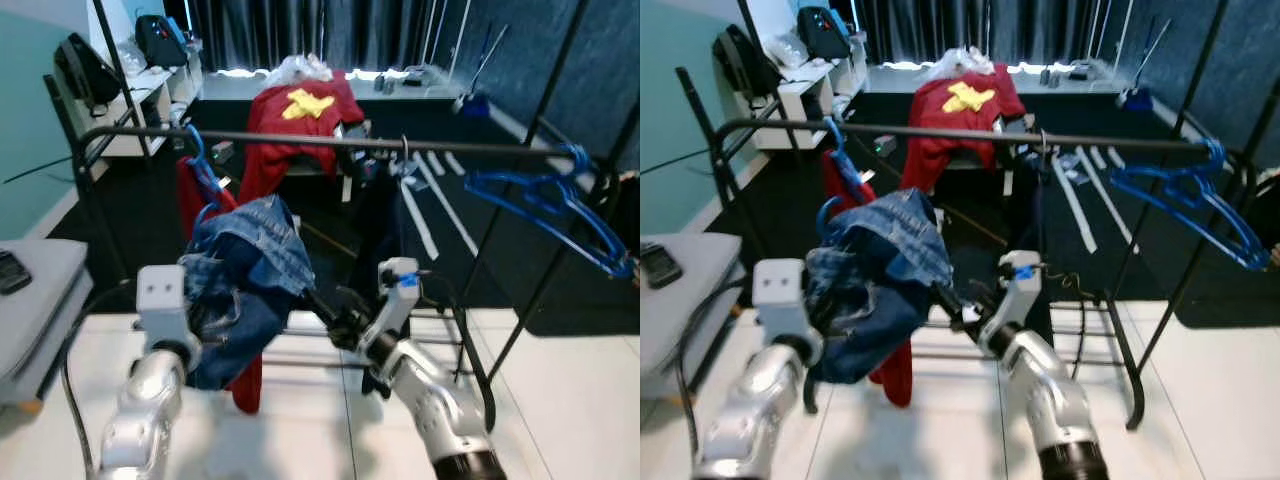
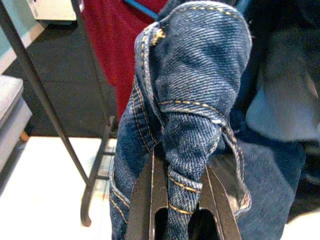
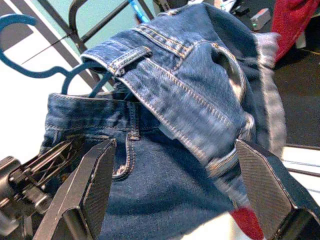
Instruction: Hang hanger
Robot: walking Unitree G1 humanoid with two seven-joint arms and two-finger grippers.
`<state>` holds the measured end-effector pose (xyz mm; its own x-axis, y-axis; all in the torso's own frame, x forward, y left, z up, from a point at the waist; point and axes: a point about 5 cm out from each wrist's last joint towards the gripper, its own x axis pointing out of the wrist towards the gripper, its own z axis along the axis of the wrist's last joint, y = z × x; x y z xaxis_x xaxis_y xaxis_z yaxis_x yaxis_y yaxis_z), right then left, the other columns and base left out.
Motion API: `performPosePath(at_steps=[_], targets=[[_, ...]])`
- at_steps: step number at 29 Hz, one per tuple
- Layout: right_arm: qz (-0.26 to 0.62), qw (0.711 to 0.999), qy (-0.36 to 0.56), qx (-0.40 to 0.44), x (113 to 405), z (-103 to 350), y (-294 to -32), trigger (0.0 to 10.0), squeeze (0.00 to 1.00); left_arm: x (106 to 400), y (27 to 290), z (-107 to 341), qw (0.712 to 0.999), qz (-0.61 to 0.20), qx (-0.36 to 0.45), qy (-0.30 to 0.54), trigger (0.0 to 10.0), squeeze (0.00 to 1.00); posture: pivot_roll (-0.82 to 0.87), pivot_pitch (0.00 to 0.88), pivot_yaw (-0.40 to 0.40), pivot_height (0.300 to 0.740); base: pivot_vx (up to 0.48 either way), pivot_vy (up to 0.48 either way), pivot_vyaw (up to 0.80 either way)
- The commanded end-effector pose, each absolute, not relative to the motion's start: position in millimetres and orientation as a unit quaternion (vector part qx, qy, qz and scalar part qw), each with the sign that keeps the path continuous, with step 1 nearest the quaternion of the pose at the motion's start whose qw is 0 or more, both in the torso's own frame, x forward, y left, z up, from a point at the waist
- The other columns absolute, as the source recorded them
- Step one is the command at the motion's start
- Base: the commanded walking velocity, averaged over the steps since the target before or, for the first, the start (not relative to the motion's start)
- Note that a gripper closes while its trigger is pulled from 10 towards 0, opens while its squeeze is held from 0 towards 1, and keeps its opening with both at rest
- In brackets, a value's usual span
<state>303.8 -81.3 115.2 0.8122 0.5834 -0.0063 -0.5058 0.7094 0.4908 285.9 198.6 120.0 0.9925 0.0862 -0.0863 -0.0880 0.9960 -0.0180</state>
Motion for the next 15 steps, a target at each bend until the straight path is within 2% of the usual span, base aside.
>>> performPosePath(at_steps=[1,7,10,12,15], targets=[[0.288,0.922,0.084,0.243,304,113,-87,10.0,0.0,287,198,137,0.999,0.037,-0.012,0.001,10.0,0.0,-0.06,0.005,-0.006,0.74,0.48,0.0,0.0],[0.288,0.921,0.088,0.247,305,112,-86,10.0,0.0,285,192,133,0.999,0.024,-0.016,0.014,10.0,0.0,-0.06,0.004,-0.005,0.74,0.48,0.0,0.0],[0.287,0.921,0.088,0.249,305,112,-87,10.0,0.0,285,175,131,0.999,-0.014,-0.042,0.026,10.0,0.0,-0.06,0.004,-0.006,0.74,0.311,0.0,0.0],[0.287,0.921,0.088,0.25,305,112,-87,10.0,0.0,278,143,134,0.991,-0.103,-0.085,0.031,10.0,0.0,-0.06,0.002,-0.007,0.74,0.0,0.0,0.0],[0.287,0.921,0.088,0.25,305,112,-87,10.0,0.0,275,135,136,0.987,-0.128,-0.096,0.032,10.0,0.0,-0.06,0.002,-0.007,0.74,0.0,0.0,0.0]])
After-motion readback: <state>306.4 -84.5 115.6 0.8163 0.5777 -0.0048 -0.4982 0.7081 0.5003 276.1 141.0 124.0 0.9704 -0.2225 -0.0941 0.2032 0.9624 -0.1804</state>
